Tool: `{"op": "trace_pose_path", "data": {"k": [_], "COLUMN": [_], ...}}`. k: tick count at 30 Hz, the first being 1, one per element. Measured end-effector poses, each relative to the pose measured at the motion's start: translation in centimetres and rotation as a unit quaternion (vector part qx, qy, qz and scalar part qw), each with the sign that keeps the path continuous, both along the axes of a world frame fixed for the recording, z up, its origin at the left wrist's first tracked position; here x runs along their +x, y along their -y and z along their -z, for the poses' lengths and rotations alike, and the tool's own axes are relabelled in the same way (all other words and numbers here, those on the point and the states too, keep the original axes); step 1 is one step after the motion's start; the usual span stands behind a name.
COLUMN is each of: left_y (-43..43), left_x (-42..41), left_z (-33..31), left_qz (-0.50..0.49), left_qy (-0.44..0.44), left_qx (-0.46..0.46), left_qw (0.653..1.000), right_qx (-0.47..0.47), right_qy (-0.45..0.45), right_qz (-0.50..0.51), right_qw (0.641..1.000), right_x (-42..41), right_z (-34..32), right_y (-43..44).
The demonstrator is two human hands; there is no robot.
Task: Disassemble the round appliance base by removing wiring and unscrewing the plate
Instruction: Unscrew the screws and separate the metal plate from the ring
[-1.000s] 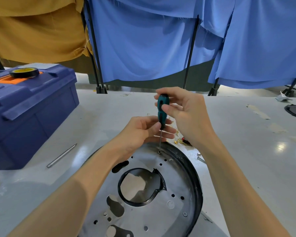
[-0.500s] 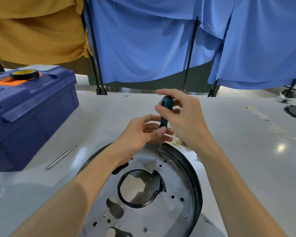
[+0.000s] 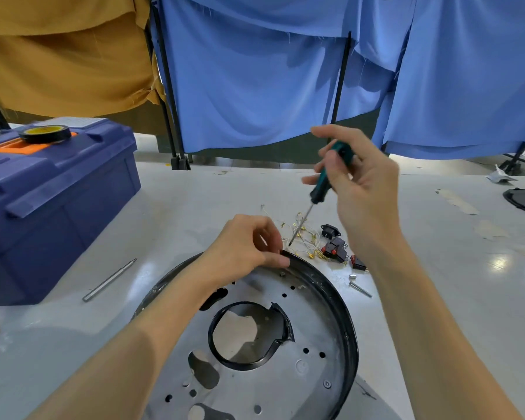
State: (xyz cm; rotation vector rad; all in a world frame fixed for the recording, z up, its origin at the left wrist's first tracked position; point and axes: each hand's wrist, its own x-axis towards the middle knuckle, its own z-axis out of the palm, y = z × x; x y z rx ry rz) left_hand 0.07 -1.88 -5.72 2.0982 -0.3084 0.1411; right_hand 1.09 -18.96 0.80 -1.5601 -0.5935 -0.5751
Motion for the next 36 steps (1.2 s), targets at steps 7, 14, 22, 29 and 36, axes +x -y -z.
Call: {"op": "trace_pose_path", "data": {"k": [7,14,22,29,36], "left_y": [0.7,1.6,3.2,3.8,4.4], "left_x": [0.3,-0.2,-0.8,-1.0,-1.1], "left_z": [0.3,-0.2,-0.4,-0.7,-1.2], "left_qz": [0.013,0.027,0.037,0.045,0.046], "left_qy": [0.004,0.031,0.113,0.124,0.140], "left_qx": [0.272,0.403,0.582,0.627,0.640], "left_qw": [0.962,0.914,0.804,0.767,0.754], "right_qx": [-0.264,-0.524,-0.536,-0.541,-0.542], "right_qy": [-0.103,-0.236,-0.255,-0.258,-0.266], "right_qz": [0.020,-0.065,-0.056,-0.063,-0.071], "right_qw": [0.959,0.816,0.803,0.798,0.794], "right_x": [1.6,1.9,2.1,2.2,2.1], "right_z": [1.2,2.9,3.4,3.6,3.5], "right_y": [2.0,1.3,1.2,1.2,1.3]}}
